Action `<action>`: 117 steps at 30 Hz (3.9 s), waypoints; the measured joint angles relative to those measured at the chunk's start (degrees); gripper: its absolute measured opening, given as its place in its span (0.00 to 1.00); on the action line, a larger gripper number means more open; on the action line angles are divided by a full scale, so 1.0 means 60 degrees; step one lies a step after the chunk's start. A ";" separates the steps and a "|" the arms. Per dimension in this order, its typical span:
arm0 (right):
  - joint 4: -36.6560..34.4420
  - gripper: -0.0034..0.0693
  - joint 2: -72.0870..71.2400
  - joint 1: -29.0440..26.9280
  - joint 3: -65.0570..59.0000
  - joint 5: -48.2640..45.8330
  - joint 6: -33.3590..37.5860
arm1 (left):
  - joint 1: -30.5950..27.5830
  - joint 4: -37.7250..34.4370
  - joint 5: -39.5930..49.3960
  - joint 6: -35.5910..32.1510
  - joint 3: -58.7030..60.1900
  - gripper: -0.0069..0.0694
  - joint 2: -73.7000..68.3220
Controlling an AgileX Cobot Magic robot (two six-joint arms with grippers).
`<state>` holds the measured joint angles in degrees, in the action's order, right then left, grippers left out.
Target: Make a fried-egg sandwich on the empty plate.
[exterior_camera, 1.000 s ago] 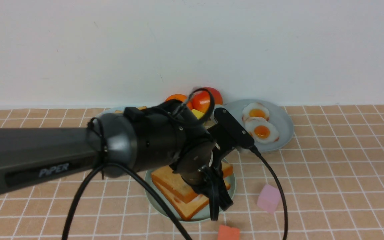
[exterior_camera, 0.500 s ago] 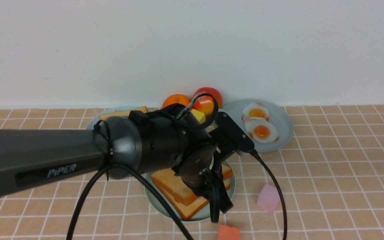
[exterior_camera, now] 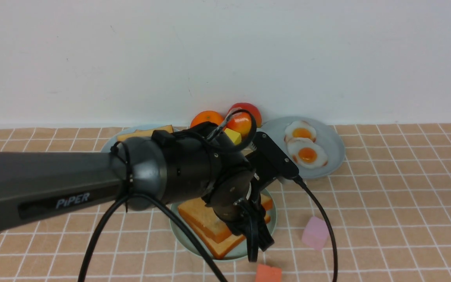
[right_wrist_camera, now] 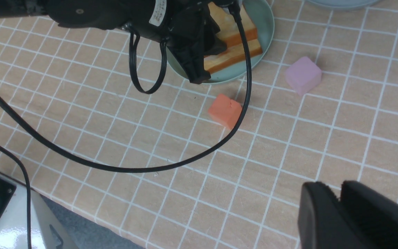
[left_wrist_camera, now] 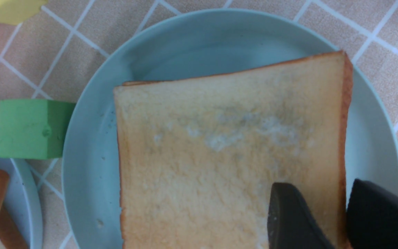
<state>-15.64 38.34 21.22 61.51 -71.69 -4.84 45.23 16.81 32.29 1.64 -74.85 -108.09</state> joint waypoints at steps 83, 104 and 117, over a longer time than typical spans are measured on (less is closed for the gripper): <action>0.4459 0.03 -0.6103 -0.2767 -1.0493 1.0461 -0.2264 | 0.0119 -0.3863 -0.5913 0.0786 1.0390 0.07 1.4456; 0.2268 0.03 -0.6482 -0.3090 -1.0493 0.9347 0.0807 | 0.0119 -0.3863 -0.5865 0.0786 1.0390 0.10 1.4459; 0.1458 0.03 -0.6482 -0.3090 -1.0425 0.8331 0.2136 | 0.0119 -0.3863 -0.5858 0.0786 1.0390 0.12 1.4459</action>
<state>-6.89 -0.55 2.68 -1.04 -21.70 7.97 45.94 -6.37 -2.86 6.36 -12.52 -21.33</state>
